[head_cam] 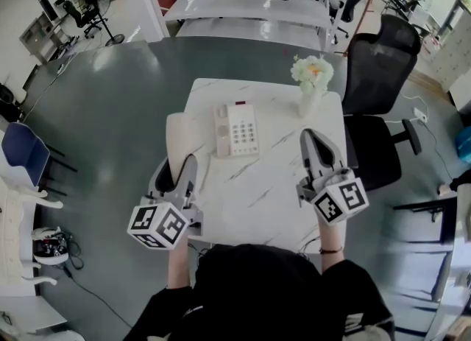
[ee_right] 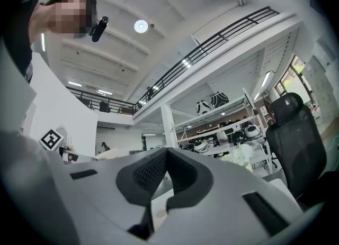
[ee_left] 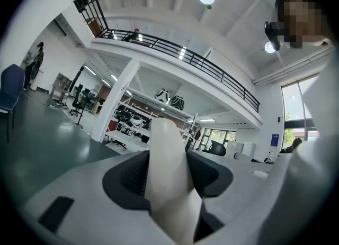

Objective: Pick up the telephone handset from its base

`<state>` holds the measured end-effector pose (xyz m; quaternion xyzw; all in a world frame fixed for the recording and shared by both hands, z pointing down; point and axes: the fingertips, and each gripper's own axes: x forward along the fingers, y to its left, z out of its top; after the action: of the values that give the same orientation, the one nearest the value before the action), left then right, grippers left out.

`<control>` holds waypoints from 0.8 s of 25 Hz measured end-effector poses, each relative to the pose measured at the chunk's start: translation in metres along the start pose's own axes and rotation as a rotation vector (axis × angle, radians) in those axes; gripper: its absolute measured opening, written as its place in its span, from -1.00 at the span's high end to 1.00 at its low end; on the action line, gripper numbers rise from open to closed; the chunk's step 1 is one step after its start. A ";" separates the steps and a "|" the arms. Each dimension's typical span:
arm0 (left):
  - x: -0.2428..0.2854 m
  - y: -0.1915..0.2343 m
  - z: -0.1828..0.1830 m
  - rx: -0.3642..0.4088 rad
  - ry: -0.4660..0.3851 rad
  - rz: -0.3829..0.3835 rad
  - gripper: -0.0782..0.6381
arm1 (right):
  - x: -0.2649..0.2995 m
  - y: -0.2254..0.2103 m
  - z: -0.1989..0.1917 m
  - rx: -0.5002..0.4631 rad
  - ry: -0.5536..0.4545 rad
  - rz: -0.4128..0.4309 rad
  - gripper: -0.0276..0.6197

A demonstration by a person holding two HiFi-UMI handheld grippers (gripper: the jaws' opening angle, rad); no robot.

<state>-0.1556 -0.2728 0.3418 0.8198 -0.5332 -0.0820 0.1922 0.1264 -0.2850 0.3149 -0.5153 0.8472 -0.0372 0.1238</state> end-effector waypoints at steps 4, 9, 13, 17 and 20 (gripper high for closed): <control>0.001 -0.001 0.000 0.001 -0.001 0.000 0.20 | -0.002 -0.002 0.000 -0.007 -0.003 -0.005 0.94; 0.001 -0.001 0.001 -0.001 0.001 0.002 0.20 | -0.002 -0.001 0.001 -0.014 0.000 -0.007 0.94; 0.001 0.002 0.000 -0.003 0.006 0.009 0.20 | -0.002 0.000 0.000 -0.026 0.002 -0.015 0.94; 0.000 0.002 -0.001 -0.002 0.007 0.013 0.20 | -0.002 0.000 -0.002 -0.047 0.006 -0.027 0.94; 0.001 0.002 0.000 0.000 0.008 0.011 0.20 | -0.001 0.000 -0.001 -0.058 0.007 -0.033 0.94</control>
<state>-0.1570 -0.2741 0.3430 0.8172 -0.5369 -0.0775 0.1946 0.1266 -0.2838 0.3157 -0.5324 0.8398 -0.0166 0.1052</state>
